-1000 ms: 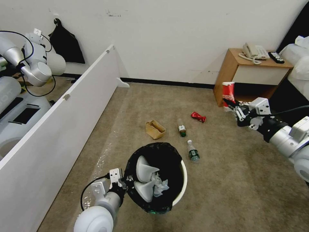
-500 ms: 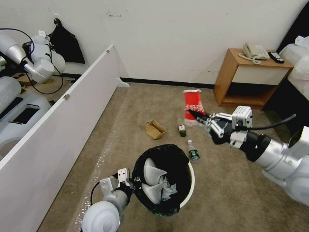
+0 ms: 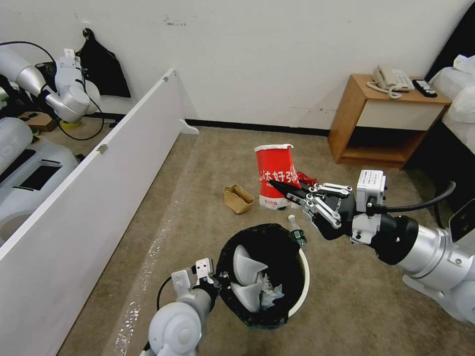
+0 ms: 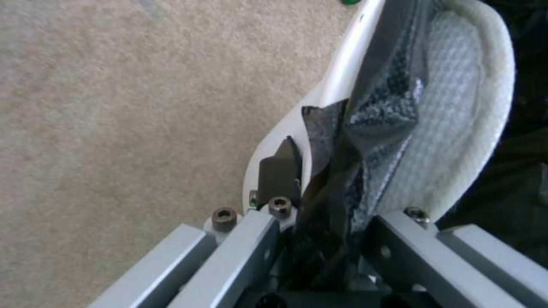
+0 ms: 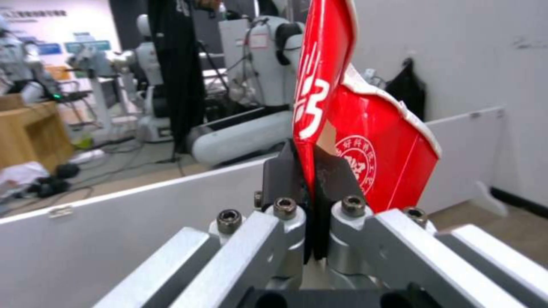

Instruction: Pick up the trash bin, then pick up the garbage from the floor and place it into the trash bin.

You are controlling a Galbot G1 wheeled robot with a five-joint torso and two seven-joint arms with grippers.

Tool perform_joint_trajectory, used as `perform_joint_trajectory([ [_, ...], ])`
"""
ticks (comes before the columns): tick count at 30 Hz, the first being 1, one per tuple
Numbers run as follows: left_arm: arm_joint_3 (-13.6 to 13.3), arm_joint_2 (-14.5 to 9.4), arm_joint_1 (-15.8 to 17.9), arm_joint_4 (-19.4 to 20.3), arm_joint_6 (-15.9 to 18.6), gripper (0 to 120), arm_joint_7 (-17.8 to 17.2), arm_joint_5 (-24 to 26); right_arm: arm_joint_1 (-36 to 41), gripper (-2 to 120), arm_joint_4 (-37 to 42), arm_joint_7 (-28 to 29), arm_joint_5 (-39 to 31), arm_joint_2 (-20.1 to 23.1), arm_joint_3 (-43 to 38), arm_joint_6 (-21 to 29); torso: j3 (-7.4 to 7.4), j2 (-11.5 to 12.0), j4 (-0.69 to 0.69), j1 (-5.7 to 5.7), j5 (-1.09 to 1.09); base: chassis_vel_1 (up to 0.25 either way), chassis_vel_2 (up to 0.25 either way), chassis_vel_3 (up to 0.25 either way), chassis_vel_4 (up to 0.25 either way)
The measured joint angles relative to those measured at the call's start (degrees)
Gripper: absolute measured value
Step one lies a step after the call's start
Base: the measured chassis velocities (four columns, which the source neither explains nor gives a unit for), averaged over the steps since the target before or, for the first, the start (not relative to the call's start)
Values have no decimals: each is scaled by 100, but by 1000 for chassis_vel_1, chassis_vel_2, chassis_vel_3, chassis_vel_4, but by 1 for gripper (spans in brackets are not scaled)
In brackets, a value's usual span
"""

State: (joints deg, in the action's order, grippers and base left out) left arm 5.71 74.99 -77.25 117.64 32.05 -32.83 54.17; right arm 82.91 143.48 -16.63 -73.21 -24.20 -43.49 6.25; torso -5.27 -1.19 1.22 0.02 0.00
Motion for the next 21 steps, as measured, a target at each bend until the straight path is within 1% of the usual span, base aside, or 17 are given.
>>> perform_joint_trajectory([
  [6, -44, 104, 44, -10, 6, 1, 0, -4, 106, 0, -10, -201, -46, -76, 90, 115, 0, 0, 0, 0, 0, 0, 0, 0, 0],
  [14, -24, 144, 81, 85, 11, 1, 5, 19, 303, 0, -16, -443, -11, -183, 219, 225, 0, 0, 0, 0, 0, 0, 0, 0, 0],
  [17, 1, 165, 153, 116, 13, 1, 7, 66, 417, 0, -17, -520, 5, -197, 234, 247, 0, 0, 0, 0, 0, 0, 0, 0, 0],
  [21, 55, 211, 353, 199, 21, 1, -75, 200, 643, 0, -20, -623, 74, -192, 233, 286, 0, 0, 0, 0, 0, 0, 0, 0, 0],
])
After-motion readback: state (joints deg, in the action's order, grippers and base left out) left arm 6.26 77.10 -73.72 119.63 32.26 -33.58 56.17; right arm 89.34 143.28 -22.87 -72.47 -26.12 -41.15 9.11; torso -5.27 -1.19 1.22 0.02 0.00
